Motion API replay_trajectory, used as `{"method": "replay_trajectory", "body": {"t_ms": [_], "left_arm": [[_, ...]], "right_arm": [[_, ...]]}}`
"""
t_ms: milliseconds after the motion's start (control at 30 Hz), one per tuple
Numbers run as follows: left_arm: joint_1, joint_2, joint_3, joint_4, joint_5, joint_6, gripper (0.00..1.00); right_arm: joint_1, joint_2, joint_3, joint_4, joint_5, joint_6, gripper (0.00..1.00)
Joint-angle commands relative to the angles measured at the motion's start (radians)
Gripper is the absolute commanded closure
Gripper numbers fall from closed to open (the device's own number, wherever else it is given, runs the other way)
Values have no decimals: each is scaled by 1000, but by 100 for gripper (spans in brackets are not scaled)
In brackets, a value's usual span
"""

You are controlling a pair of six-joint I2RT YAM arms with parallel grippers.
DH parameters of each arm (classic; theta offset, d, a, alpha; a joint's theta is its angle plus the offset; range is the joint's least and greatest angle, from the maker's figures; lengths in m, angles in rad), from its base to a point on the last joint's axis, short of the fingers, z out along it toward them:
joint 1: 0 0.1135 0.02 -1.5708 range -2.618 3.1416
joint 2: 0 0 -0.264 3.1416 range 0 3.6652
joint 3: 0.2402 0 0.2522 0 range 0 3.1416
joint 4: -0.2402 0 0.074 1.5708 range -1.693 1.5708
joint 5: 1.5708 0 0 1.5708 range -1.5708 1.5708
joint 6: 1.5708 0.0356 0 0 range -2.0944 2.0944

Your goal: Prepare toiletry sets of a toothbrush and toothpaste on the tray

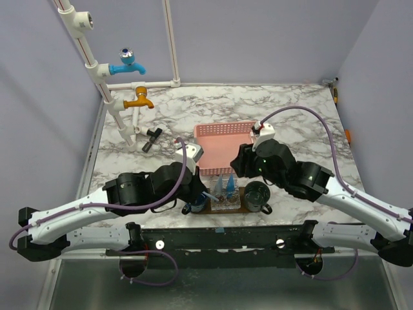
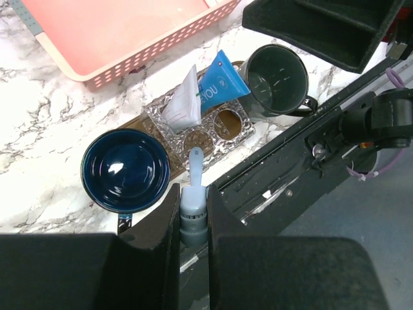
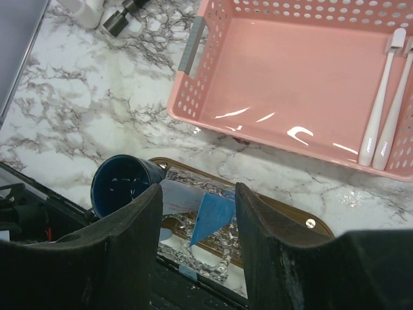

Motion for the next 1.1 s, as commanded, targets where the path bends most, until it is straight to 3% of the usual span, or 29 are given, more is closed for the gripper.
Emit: {"method": "replay_trajectory", "body": {"t_ms": [0, 533, 1067], "left_arm": [[-42, 7, 18, 42, -114, -9, 100], [-101, 74, -5, 112, -156, 12, 100], [-104, -12, 20, 68, -198, 20, 100]], "right_arm": [[3, -27, -21, -12, 39, 12, 48], [4, -30, -59, -5, 23, 29, 48], [3, -5, -53, 2, 18, 24, 48]]}}
